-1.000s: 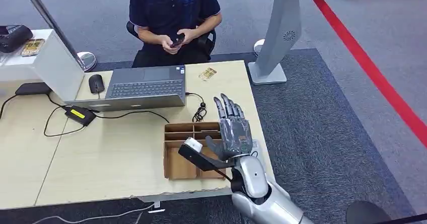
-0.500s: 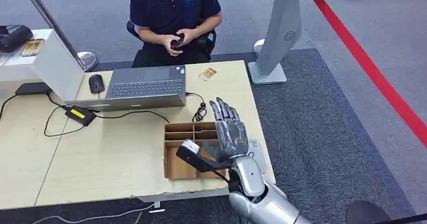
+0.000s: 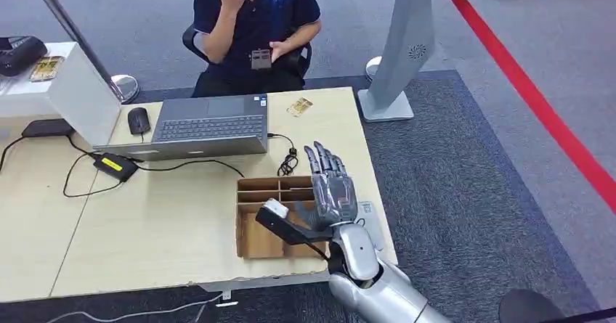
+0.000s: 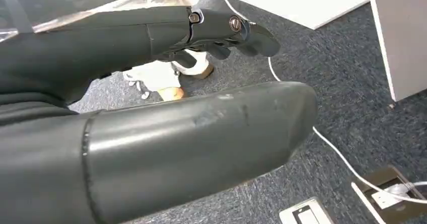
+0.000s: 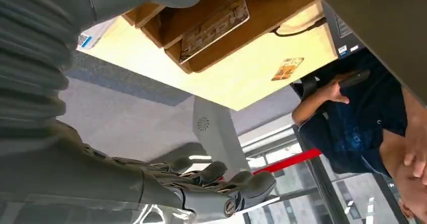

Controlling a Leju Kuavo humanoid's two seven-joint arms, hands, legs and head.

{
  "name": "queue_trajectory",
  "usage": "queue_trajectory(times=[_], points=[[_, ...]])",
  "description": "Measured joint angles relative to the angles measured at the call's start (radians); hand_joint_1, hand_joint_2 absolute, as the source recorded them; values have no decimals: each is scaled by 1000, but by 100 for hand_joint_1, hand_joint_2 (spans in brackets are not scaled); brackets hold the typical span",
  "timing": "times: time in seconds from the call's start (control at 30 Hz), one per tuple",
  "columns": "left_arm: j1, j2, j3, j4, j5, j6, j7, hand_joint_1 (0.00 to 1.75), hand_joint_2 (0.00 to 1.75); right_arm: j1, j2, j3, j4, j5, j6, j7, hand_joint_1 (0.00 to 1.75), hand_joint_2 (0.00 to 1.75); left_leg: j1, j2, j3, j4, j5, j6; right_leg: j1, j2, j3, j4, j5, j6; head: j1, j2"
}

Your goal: Pass the card to the sensor for recognition and then transmit it.

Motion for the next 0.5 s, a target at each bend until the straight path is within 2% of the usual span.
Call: queue_trajectory(times=[0.5], points=[[-4, 0, -2, 0, 12, 0, 2, 0, 0, -10, 15, 5, 68, 5, -35, 12, 0, 175, 0, 0, 0, 0, 0, 0, 0, 0, 0, 0, 0, 0, 0, 0]])
